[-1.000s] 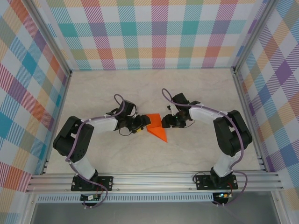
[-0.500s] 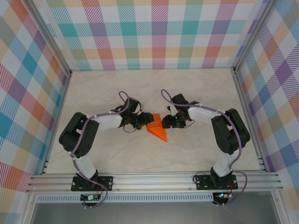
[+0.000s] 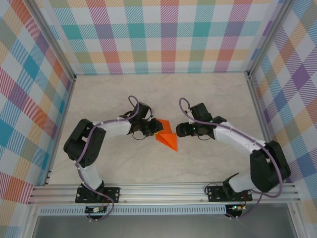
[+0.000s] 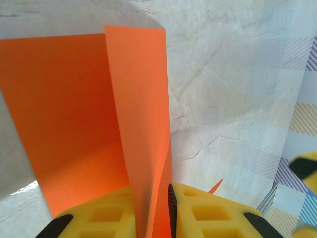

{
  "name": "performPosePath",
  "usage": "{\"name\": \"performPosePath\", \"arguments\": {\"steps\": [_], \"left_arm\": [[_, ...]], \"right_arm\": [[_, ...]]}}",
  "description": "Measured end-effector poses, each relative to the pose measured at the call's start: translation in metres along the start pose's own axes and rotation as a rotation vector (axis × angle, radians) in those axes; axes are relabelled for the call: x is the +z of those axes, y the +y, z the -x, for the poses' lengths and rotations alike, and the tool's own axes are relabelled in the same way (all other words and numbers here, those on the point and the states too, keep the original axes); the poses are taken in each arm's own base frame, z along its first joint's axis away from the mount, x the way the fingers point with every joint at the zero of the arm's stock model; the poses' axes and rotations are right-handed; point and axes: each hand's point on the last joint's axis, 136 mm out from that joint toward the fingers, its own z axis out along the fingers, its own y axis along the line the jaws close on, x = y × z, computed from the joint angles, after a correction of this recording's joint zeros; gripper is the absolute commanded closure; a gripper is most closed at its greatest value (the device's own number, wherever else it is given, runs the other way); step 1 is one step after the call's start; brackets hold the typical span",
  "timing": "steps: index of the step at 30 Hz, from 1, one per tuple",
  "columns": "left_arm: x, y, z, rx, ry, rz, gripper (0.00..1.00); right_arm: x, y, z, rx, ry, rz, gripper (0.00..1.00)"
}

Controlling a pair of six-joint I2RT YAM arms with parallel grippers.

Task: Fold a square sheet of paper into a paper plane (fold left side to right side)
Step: Fourth fold the wing at the center of the table.

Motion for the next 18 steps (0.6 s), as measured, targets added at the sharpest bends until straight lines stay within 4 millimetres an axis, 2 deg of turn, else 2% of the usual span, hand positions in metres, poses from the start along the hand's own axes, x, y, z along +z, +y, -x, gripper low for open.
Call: {"name": "performPosePath", "arguments": {"steps": [4,8,13,18], "left_arm": [[0.000,0.001,-0.001,-0.003,0.004,0.005,0.79],[-0.001,0.000,-0.001,-0.006,0.008,0.011,0.78],[-0.001,-0.003,0.001,-0.003,0.004,0.005,0.77],[-0.003,-0.009,0.004,0.003,-0.002,-0.003,0.76]], "right_arm": [[-0.007,0.024,-0.030,-0.105,-0.006,0.017,0.27],[-0.001,0.046,-0.049,-0.201,0.019,0.021,0.28],[0.025,0.062,-0.056,-0.292,0.060,-0.036,0.31],[0.051,0.071,-0.048,-0.356,0.063,-0.098,0.37]]}}
